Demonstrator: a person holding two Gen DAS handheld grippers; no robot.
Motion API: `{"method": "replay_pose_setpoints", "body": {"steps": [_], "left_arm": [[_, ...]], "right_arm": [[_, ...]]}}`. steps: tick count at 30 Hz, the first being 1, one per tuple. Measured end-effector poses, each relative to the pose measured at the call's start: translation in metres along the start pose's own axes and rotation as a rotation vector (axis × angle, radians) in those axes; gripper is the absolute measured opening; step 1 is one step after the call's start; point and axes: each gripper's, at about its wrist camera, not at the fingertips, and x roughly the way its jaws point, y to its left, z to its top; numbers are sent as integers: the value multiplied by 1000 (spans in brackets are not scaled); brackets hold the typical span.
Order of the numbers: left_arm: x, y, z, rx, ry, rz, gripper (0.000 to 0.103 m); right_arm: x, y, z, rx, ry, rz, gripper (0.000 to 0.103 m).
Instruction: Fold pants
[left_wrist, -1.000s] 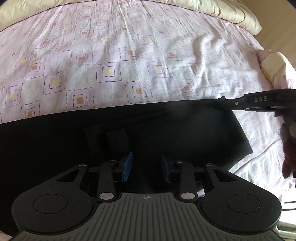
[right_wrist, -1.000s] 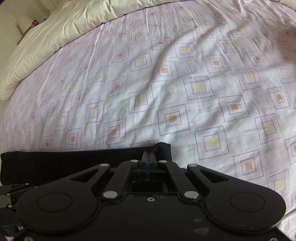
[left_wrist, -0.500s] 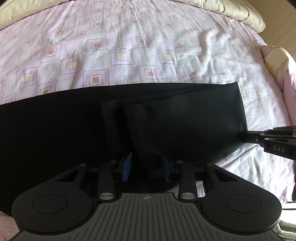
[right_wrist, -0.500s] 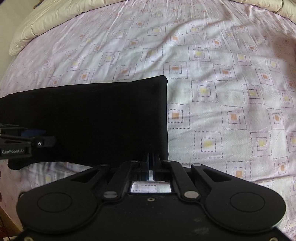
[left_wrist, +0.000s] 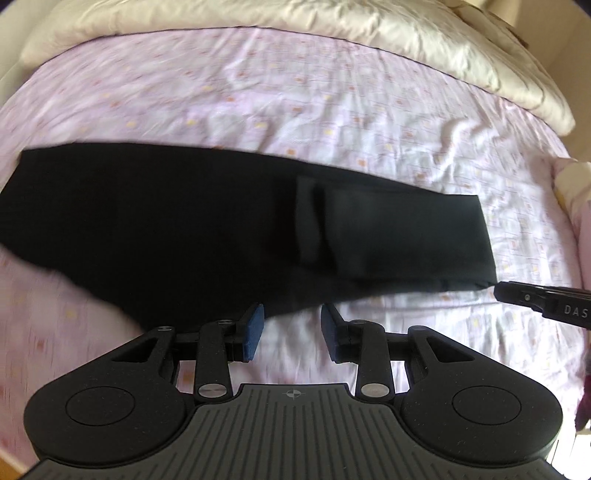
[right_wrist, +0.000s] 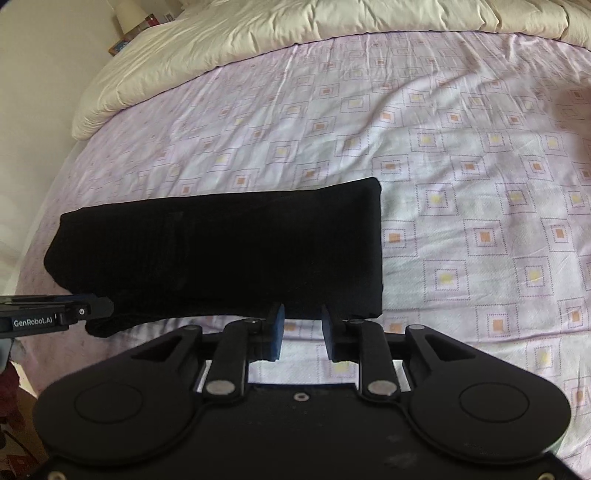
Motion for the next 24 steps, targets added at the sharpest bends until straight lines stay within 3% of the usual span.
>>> {"method": "replay_pose_setpoints", "body": {"steps": [5,13,16,20,24], "left_arm": [[-20,4,-32,-119,5,79,33],[-39,9,-40,-109,-46,232,33],[-40,25,-35,-140,-52,222,33],[-36,54,-30,-139,-53,206,33],[-25,88,-18,-97,-38,172,33]], "right_arm": [[0,15,-23,-50,41,75,28],[-1,54,-42,-167,52,138,41],[-6,78,-41,-215,1,142,47],[-9,124,-44,-261,-103,62,56],[10,167,-42,-210,-85,53,57]]}}
